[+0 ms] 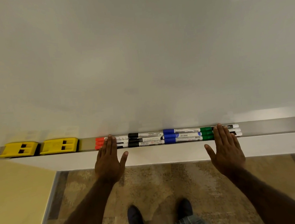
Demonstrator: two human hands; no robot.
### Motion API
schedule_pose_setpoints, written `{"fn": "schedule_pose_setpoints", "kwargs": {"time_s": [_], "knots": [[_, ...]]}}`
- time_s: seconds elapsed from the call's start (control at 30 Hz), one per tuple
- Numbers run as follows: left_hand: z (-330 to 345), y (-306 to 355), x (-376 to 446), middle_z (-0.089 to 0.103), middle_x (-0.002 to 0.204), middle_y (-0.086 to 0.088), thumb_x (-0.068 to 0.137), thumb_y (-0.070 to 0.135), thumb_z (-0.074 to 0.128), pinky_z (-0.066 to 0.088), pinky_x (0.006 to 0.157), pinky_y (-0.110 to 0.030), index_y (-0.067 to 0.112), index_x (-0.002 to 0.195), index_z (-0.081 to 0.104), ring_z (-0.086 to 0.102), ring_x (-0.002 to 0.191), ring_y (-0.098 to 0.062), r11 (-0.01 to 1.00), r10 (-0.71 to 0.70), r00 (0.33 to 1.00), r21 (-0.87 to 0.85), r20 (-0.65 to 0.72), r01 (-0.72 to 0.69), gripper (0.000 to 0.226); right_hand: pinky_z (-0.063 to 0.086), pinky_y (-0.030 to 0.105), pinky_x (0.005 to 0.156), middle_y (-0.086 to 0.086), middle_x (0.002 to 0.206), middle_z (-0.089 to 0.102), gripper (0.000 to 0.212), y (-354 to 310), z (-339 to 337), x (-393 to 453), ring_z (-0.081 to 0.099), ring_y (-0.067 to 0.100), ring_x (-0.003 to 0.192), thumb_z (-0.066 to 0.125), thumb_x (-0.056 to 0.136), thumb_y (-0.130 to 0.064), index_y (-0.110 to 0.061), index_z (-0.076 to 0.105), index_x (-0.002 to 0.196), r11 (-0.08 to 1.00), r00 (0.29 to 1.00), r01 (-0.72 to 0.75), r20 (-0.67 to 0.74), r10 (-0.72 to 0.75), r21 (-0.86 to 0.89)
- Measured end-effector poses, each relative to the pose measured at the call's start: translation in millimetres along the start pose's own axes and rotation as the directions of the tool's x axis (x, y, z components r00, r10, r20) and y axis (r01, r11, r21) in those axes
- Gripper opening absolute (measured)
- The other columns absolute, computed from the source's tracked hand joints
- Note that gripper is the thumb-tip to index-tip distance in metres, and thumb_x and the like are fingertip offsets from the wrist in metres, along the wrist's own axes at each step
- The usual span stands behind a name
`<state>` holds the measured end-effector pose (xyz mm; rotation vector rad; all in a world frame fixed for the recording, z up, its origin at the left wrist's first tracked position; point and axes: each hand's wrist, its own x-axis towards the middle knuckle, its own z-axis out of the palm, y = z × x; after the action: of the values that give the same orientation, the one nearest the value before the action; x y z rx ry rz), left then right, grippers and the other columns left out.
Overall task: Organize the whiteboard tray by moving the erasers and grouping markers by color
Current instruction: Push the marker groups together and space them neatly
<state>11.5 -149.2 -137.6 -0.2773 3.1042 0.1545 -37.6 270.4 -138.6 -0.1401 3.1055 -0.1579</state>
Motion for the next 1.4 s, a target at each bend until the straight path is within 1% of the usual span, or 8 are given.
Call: {"fn": "schedule_pose_setpoints", "kwargs": {"time_s": [0.3,0.67,0.77,0.9,1.0,1.13,1.2,1.4], "knots": [[-7,-19,-1,0.001,0.162,-0.002,0.09,0.068,0.016,0.015,0.119,-0.042,0.017,0.153,0.003,0.0,0.149,-0.019,0.999,-0.021,1.0,-0.039,0.018,0.022,0.082,0.01,0.042,0.12,0.008,0.161,0.003,0.079,16,-1,0,0.0,0.021,0.149,0.01,0.093,-0.062,-0.011,0.005,0.152,0.999,1.0,-0.03,-0.007,0.03,0.019],[-13,-33,-1,0.0,0.162,-0.006,0.087,0.072,0.01,0.014,0.12,-0.044,0.014,0.152,0.001,-0.003,0.149,-0.021,1.0,-0.012,1.0,-0.019,0.027,0.013,0.088,0.015,0.045,0.119,0.01,0.161,0.009,0.08,39,-4,-2,0.004,0.022,0.149,0.015,0.093,-0.062,-0.009,0.009,0.152,0.999,0.999,-0.037,-0.022,0.038,0.04],[-13,-10,-7,-0.003,0.162,-0.006,0.089,0.069,0.016,0.014,0.12,-0.045,0.017,0.152,-0.004,-0.003,0.149,-0.022,1.0,-0.005,1.0,-0.006,-0.016,0.005,0.084,0.015,0.046,0.119,0.01,0.162,0.002,0.08,23,-5,-5,-0.001,0.022,0.149,0.016,0.093,-0.062,-0.01,0.004,0.153,0.998,0.999,-0.021,-0.029,0.022,0.054],[-2,56,-11,-0.005,0.163,-0.005,0.092,0.065,0.026,0.0,0.12,-0.036,0.017,0.153,-0.002,-0.004,0.149,-0.02,0.979,0.2,0.979,-0.025,-0.048,-0.202,0.082,0.002,0.038,0.119,0.011,0.162,0.002,0.08,-34,-4,-5,-0.001,0.024,0.149,0.023,0.094,-0.061,-0.01,0.006,0.153,0.99,0.992,0.122,-0.045,-0.119,0.069],[6,98,-12,-0.007,0.163,-0.003,0.092,0.066,0.025,-0.004,0.119,-0.035,0.017,0.153,-0.002,-0.006,0.149,-0.018,0.959,0.284,0.958,-0.012,-0.025,-0.284,0.082,0.002,0.038,0.119,0.009,0.161,0.004,0.079,-75,0,-4,0.001,0.022,0.149,0.024,0.094,-0.062,-0.012,0.006,0.153,0.975,0.978,0.209,-0.032,-0.207,0.072],[12,120,-6,-0.006,0.163,-0.003,0.092,0.067,0.021,0.006,0.121,-0.041,0.019,0.153,-0.001,-0.005,0.149,-0.02,0.958,0.288,0.958,0.006,0.01,-0.288,0.081,0.005,0.039,0.118,0.005,0.16,0.005,0.077,-96,6,1,0.001,0.02,0.148,0.017,0.094,-0.064,-0.015,0.006,0.152,0.971,0.973,0.229,0.016,-0.23,0.069],[14,121,-4,-0.006,0.163,-0.004,0.092,0.068,0.02,0.009,0.12,-0.043,0.02,0.153,0.0,-0.006,0.149,-0.021,0.959,0.282,0.959,0.019,0.032,-0.283,0.079,0.002,0.038,0.117,0.004,0.16,0.002,0.077,-97,8,5,-0.003,0.02,0.147,0.013,0.093,-0.065,-0.016,0.003,0.151,0.97,0.971,0.235,0.038,-0.237,0.054],[16,116,-2,-0.001,0.163,-0.004,0.092,0.068,0.021,0.008,0.119,-0.043,0.022,0.153,0.001,-0.004,0.149,-0.021,0.96,0.277,0.959,0.035,0.049,-0.279,0.079,0.002,0.038,0.118,0.002,0.161,-0.003,0.075,-88,10,8,-0.006,0.019,0.148,0.013,0.093,-0.064,-0.018,-0.002,0.152,0.965,0.963,0.258,0.064,-0.26,0.034]]}}
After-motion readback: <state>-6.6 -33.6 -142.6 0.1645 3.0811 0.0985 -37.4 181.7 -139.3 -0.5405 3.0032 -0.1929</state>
